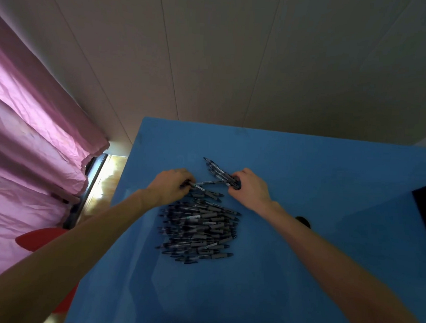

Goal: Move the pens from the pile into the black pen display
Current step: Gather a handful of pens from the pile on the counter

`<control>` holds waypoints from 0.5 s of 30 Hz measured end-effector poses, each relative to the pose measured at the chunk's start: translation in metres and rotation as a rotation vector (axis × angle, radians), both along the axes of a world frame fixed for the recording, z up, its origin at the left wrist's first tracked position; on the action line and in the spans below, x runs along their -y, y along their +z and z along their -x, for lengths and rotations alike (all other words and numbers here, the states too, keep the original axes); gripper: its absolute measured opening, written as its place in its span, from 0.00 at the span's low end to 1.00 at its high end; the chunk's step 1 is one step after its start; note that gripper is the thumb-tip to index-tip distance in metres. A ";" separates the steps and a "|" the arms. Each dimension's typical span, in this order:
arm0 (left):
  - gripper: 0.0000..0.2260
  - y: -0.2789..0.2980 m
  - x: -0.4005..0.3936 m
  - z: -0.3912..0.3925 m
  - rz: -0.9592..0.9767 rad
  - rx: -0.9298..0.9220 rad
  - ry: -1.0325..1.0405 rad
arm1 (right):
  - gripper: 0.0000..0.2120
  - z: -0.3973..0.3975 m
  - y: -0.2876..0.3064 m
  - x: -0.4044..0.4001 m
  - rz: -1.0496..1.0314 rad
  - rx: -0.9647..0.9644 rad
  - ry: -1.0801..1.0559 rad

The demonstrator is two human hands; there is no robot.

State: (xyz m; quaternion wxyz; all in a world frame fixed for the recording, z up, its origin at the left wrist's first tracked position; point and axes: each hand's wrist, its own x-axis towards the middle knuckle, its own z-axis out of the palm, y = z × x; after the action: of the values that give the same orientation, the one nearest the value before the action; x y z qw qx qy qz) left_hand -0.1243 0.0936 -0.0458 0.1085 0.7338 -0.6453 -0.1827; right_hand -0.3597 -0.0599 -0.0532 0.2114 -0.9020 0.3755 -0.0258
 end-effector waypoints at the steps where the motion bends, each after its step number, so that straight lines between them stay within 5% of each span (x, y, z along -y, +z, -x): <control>1: 0.12 0.000 -0.001 0.000 0.007 0.028 -0.025 | 0.12 0.000 0.000 0.000 -0.007 0.004 -0.002; 8: 0.12 -0.001 0.000 0.003 0.083 0.134 0.037 | 0.16 0.001 0.000 -0.001 -0.027 -0.014 -0.012; 15: 0.13 -0.004 0.004 0.010 0.041 0.116 -0.020 | 0.11 0.003 0.003 -0.002 0.016 -0.052 -0.091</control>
State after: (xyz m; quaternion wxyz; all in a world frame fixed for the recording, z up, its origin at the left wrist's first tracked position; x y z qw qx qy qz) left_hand -0.1344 0.0898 -0.0494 0.0840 0.7342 -0.6614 -0.1278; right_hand -0.3627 -0.0576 -0.0498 0.1930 -0.8861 0.4211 -0.0151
